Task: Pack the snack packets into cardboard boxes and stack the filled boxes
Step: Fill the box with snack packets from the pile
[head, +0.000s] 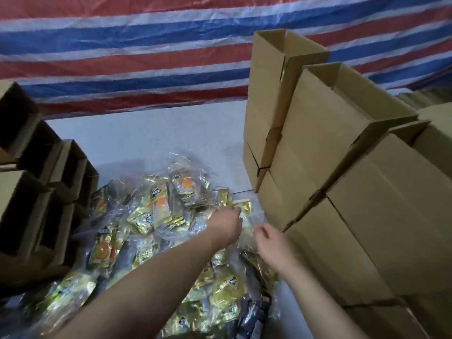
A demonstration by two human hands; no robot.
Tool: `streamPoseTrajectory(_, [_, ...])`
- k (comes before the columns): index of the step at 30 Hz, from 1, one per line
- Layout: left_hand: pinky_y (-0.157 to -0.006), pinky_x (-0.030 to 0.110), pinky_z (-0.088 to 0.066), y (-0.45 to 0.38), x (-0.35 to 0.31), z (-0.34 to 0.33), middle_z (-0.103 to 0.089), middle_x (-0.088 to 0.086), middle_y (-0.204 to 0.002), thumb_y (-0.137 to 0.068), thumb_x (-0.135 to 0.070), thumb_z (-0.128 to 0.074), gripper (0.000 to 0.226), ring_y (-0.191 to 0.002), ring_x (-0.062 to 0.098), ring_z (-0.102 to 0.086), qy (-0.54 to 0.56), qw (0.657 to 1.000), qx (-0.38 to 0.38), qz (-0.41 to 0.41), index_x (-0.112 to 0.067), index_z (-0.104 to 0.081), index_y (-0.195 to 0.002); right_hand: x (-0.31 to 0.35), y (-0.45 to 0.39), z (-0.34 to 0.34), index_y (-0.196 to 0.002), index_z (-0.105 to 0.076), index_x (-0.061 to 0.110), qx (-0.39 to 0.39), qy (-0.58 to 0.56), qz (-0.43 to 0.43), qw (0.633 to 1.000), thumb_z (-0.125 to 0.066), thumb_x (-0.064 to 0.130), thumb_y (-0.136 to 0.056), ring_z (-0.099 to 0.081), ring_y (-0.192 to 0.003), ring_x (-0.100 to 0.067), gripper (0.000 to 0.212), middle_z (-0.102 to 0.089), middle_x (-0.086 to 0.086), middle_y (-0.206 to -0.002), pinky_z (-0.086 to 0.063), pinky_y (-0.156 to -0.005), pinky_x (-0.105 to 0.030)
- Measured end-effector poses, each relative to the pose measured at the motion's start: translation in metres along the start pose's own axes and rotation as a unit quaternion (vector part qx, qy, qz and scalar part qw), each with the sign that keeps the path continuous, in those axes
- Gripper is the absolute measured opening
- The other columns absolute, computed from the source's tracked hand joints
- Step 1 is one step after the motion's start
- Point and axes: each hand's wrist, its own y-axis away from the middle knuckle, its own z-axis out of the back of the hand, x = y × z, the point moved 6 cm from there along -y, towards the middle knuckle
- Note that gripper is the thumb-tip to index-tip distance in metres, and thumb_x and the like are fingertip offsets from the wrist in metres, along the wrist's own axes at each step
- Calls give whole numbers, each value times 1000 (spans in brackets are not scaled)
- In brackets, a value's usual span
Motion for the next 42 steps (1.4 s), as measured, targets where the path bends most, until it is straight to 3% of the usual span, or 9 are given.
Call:
streamPoseTrajectory(5, [-98,44,-43,-73,-30,-30,-52,11,-135,-92,-1,-53,45,-126,32,-49,-210,969,71,-109,-13,-49,-135,-23,-28,2,-85,-59,24,-1,-12,-19,1000,-45,29,-101,-56,-73,-5,22,-62,8,-80,-38,-58,-23])
streamPoseTrajectory(13, [-119,47,-22,-132,-45,-91,-30,10,-158,-97,-27,-59,69,-144,28,-30,-402,879,162,-201,-15,-25,-156,-49,-48,-4,-78,-60,28,-3,-15,-48,999,-47,30,-100,-56,-73,3,26,-63,8,-78,-42,-65,-20])
streamPoseTrajectory(22, [-118,46,-20,-116,-39,-85,-49,8,-146,-100,-37,-52,48,-134,26,-42,-496,816,123,-271,-17,-50,-143,-33,-54,-5,-83,-63,27,2,-39,-49,998,-47,36,-99,-58,-74,2,25,-66,12,-79,-42,-64,-20])
streamPoseTrajectory(25, [-92,36,-38,-101,-27,-58,-68,2,-119,-98,-19,-55,27,-109,24,-63,-402,868,133,-258,-20,-58,-125,-30,-50,-1,-81,-59,18,-9,-56,-41,998,-48,34,-100,-58,-69,-9,27,-65,3,-75,-41,-63,-27])
streamPoseTrajectory(28, [-65,30,-36,-84,-10,-11,-69,4,-106,-92,-6,-55,33,-97,28,-67,-268,938,91,-198,-17,-51,-122,-27,-44,6,-80,-61,11,-40,-80,-43,995,-52,29,-99,-62,-71,-21,28,-65,-8,-75,-42,-63,-32])
streamPoseTrajectory(32, [-67,35,-46,-45,22,61,-66,10,-103,-86,-17,-55,29,-96,35,-65,-23,998,-1,-58,-17,-46,-113,-13,-30,16,-81,-70,10,-79,-166,-73,980,-53,19,-99,-68,-77,-27,27,-71,-5,-74,-52,-73,-39])
streamPoseTrajectory(35, [-70,32,-49,2,45,109,-68,8,-100,-83,-28,-64,30,-94,30,-65,182,981,-51,35,-20,-52,-110,11,-14,15,-88,-71,14,-74,-227,-77,968,-50,26,-103,-69,-80,-19,28,-74,-6,-87,-51,-70,-34])
streamPoseTrajectory(39, [-62,49,-62,70,52,147,-70,6,-77,-82,-24,-69,12,-67,28,-71,412,906,-63,73,-21,-61,-91,64,10,0,-108,-60,20,-39,-344,-46,937,-50,34,-102,-63,-98,-16,18,-65,-3,-119,-50,-84,-40])
streamPoseTrajectory(42, [-57,51,-61,123,50,171,-68,4,-66,-80,-29,-68,10,-61,28,-70,435,892,-100,64,-25,-60,-84,113,41,-18,-141,-33,42,17,-410,18,912,-56,55,-86,-58,-113,-10,61,-53,15,-127,-51,-87,-41])
